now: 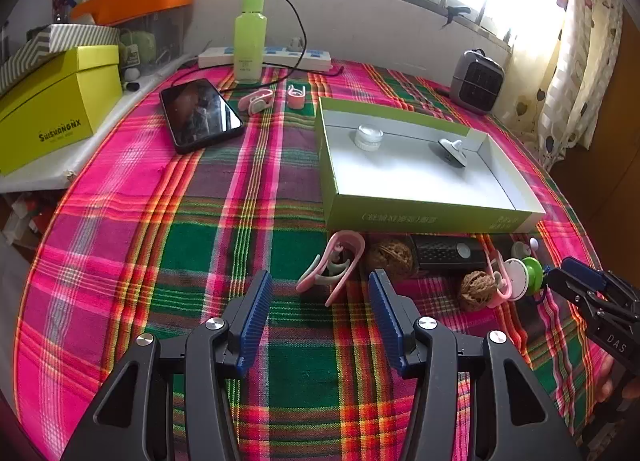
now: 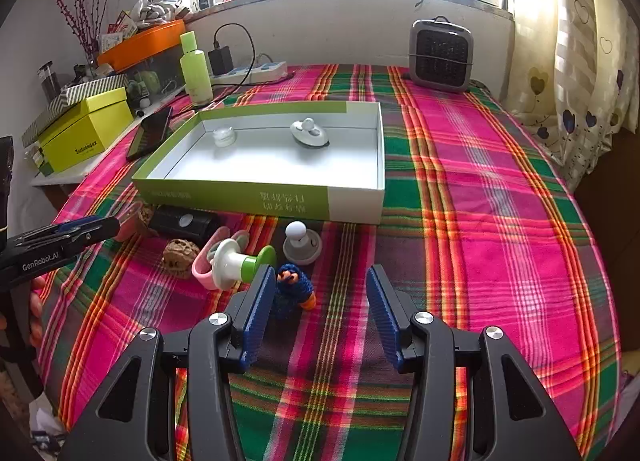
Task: Organize objects
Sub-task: 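Move both grippers back toward the remaining toys beside the box, then grasp the pink clip with the left gripper while the right gripper grasps the blue figure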
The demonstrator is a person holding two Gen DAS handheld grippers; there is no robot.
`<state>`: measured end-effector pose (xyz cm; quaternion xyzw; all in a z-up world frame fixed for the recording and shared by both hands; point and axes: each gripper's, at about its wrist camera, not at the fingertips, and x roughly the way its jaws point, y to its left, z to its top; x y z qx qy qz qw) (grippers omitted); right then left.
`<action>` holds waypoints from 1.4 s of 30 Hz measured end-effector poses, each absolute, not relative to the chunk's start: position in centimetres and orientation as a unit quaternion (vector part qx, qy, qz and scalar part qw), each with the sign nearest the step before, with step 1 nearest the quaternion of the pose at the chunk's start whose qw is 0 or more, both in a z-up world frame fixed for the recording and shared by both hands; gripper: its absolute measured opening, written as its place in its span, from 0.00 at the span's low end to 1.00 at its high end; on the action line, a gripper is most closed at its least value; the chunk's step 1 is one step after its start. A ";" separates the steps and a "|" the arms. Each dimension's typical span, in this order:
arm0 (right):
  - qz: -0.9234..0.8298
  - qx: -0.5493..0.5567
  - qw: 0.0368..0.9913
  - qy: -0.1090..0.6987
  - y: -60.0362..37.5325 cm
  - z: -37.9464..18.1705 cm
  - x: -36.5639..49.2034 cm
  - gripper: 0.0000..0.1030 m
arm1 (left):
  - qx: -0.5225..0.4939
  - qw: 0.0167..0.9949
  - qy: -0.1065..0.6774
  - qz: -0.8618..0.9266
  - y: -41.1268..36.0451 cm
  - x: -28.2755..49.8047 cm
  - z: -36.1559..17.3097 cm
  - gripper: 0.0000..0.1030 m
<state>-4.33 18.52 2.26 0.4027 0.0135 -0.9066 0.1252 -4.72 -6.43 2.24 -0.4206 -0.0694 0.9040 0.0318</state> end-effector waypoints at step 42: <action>-0.893 0.430 0.127 0.042 17.1 0.5 -5.4 0.36 | -0.433 0.019 -0.044 0.900 -5.4 -7.3 0.7 0.47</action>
